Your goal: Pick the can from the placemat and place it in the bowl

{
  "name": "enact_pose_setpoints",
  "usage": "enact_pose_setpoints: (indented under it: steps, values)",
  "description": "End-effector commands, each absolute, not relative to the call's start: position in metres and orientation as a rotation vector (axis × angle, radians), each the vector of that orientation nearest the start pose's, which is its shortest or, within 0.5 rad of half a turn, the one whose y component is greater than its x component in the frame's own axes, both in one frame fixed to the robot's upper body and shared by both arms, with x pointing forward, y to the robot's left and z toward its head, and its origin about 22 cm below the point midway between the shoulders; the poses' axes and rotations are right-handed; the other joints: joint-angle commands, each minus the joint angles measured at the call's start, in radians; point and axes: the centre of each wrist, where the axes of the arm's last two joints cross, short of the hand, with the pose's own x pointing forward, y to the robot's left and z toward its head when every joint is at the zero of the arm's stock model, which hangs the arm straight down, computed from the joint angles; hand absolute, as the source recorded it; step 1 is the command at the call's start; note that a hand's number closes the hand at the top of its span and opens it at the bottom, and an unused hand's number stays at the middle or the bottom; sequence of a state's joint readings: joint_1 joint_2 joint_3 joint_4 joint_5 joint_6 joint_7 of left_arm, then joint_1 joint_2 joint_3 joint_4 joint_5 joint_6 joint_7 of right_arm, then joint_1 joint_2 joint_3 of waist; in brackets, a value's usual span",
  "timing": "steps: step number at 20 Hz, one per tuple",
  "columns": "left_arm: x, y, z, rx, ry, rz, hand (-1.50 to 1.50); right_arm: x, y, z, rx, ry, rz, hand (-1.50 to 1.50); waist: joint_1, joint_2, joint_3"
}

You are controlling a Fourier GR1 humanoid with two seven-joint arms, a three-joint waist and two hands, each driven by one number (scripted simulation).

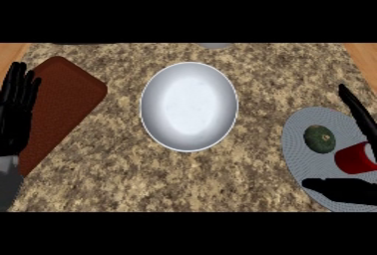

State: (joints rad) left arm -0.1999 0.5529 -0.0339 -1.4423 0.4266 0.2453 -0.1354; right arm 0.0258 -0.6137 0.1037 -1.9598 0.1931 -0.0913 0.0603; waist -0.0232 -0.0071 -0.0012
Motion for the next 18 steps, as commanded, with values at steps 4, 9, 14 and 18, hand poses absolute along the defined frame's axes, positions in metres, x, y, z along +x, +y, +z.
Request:
enact_pose_setpoints:
  steps: [4, 9, 14, 18]
  values:
    - [0.286, 0.341, 0.074, 0.258, -1.774, 0.054, 0.00, 0.190, -0.309, 0.200, -0.837, -1.544, 0.846, -1.50, -0.006, 0.000, -0.002]
    - [0.288, 0.334, 0.080, 0.254, -1.784, 0.044, 0.00, 0.195, -0.317, 0.226, -0.878, -1.195, 1.069, -1.50, 0.013, 0.004, -0.003]
    - [0.283, 0.335, 0.083, 0.238, -1.781, 0.036, 0.00, 0.190, -0.316, 0.245, -0.766, -0.980, 1.227, -1.50, 0.015, 0.002, -0.001]
    - [0.283, 0.327, 0.091, 0.251, -1.807, 0.040, 0.00, 0.198, -0.328, 0.269, -0.766, -0.899, 1.263, -1.50, 0.022, 0.004, 0.000]
